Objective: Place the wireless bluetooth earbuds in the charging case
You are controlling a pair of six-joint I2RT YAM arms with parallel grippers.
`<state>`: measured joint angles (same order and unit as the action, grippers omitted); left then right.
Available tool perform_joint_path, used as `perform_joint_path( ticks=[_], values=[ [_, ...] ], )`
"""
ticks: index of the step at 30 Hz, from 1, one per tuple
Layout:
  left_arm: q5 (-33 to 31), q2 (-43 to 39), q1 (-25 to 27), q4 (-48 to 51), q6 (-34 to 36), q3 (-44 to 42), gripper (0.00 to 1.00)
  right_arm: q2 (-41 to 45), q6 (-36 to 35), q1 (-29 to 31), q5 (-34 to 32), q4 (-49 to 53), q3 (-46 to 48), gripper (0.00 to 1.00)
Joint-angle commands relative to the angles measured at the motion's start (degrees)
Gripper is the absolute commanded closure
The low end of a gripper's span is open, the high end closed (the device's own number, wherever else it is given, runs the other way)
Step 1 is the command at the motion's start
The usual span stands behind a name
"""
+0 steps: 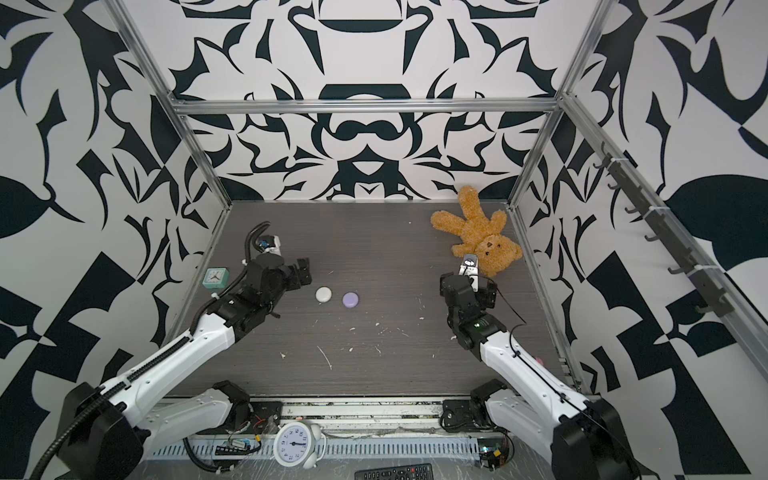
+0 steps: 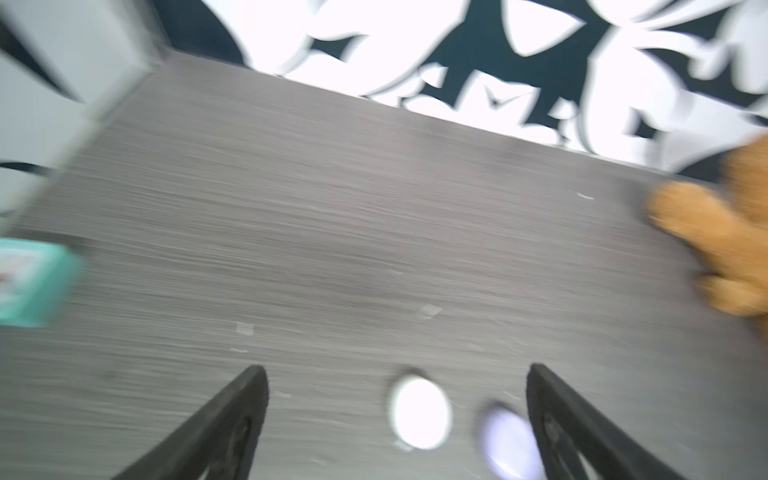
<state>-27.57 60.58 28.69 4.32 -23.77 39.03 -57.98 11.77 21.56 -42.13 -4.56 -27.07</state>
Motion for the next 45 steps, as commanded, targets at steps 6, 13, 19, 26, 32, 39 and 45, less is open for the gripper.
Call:
perform_joint_path(
  ticks=[6,13,19,26,32,39,45],
  values=[
    [3.8,5.1,-15.9,-24.1,21.4,-11.1,0.01,-21.8,-14.4,-4.6,-1.9,-37.3,2.6,0.01],
    [15.7,18.0,-20.8,-47.0,26.1,-17.9,0.01,-31.0,-15.9,-5.2,1.4,-51.7,5.9,0.01],
    [22.3,28.3,-24.4,-54.7,24.8,-17.0,0.01,-33.7,-12.4,-12.1,16.7,-56.4,8.9,0.00],
    [24.0,29.2,-26.0,-56.2,23.7,-17.2,0.01,-31.2,-9.6,-13.6,17.0,-50.1,7.8,0.00],
    [23.8,28.9,-26.0,-57.0,23.6,-17.9,0.01,-31.4,-9.6,-13.6,17.1,-50.6,7.9,0.00],
    [23.8,28.9,-26.0,-57.1,23.6,-17.8,0.01,-31.5,-9.7,-13.6,17.1,-50.6,7.8,0.00],
    [23.7,28.9,-26.0,-57.1,23.6,-17.8,0.01,-31.5,-9.7,-13.6,17.1,-50.5,7.8,0.00]
  ],
)
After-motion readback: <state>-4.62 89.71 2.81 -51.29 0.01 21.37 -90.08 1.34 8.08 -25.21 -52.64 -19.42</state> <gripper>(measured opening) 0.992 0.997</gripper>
